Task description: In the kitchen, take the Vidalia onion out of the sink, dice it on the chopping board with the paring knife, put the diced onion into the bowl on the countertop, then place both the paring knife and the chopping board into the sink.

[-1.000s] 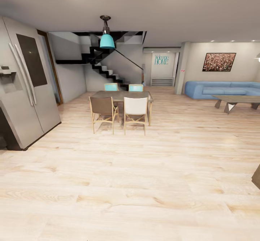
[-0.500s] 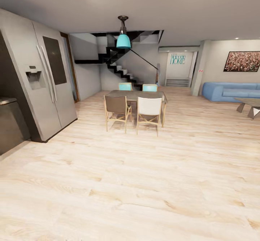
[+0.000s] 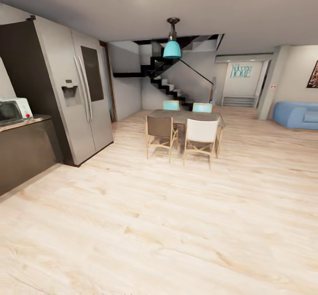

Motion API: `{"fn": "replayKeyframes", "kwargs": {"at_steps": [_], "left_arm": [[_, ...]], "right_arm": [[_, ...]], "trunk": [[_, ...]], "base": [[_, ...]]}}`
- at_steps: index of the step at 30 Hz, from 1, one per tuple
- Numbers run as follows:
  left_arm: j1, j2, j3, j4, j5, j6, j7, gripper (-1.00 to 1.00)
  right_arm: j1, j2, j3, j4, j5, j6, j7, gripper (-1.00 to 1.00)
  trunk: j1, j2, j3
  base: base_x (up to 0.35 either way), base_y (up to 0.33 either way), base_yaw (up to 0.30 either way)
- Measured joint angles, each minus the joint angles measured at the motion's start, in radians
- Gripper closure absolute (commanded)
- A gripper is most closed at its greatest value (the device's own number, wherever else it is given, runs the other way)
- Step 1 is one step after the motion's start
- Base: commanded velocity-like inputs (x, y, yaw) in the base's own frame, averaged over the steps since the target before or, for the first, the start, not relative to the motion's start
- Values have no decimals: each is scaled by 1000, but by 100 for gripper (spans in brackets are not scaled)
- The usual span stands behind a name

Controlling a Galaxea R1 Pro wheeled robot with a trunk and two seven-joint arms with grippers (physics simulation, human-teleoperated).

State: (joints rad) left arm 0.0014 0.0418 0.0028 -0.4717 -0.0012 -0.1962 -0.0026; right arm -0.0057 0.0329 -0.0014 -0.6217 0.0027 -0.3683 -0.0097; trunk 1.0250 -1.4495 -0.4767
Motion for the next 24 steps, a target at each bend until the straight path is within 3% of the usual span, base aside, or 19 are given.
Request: {"fn": "replayKeyframes", "kwargs": {"at_steps": [24], "left_arm": [[0, -1, 0, 2, -1, 0, 0, -100]], "right_arm": [[0, 1, -1, 10, 0, 0, 0, -100]], "trunk": [[0, 0, -11]], "base": [[0, 0, 275]]}}
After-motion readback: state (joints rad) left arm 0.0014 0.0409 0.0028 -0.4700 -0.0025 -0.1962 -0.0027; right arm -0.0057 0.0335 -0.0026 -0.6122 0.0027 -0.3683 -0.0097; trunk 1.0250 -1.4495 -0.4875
